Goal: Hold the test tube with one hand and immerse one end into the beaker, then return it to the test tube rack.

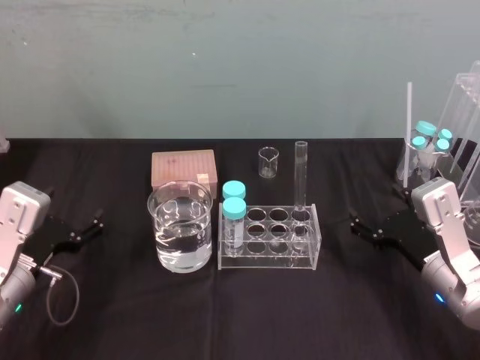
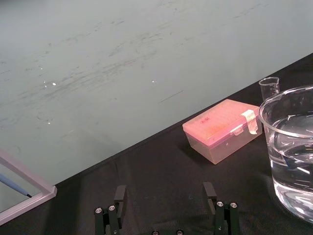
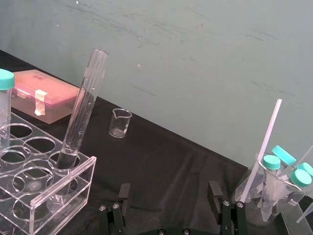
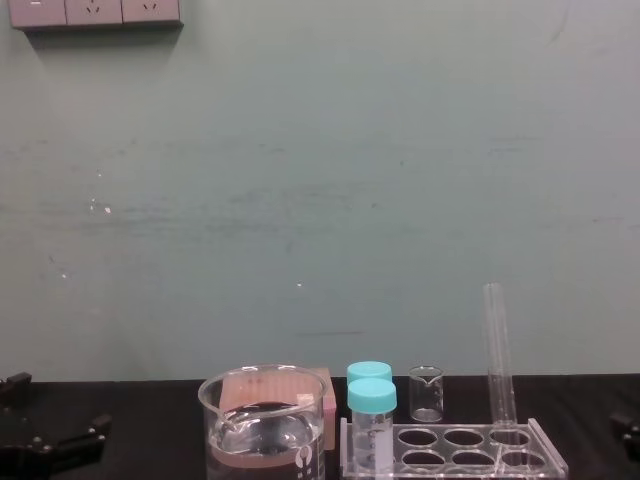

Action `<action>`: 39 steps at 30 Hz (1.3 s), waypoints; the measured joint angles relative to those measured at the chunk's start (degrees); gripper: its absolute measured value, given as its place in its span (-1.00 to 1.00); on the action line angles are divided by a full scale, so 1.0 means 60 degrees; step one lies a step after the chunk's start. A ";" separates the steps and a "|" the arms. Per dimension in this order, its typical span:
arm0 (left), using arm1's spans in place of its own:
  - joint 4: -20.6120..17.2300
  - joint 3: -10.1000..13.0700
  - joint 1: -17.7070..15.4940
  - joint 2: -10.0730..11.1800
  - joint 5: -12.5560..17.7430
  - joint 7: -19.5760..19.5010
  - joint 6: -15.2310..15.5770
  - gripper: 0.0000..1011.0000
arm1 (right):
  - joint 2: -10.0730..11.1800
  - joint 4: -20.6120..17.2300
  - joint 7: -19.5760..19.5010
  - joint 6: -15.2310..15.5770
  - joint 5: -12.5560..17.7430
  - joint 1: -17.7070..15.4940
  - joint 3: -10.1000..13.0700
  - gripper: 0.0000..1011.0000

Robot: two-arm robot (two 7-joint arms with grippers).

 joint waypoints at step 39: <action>0.0000 0.0000 0.0000 0.0000 0.0000 0.0000 0.0000 0.98 | -0.1256 -0.1137 0.2682 0.1305 0.2387 0.0622 0.0712 0.98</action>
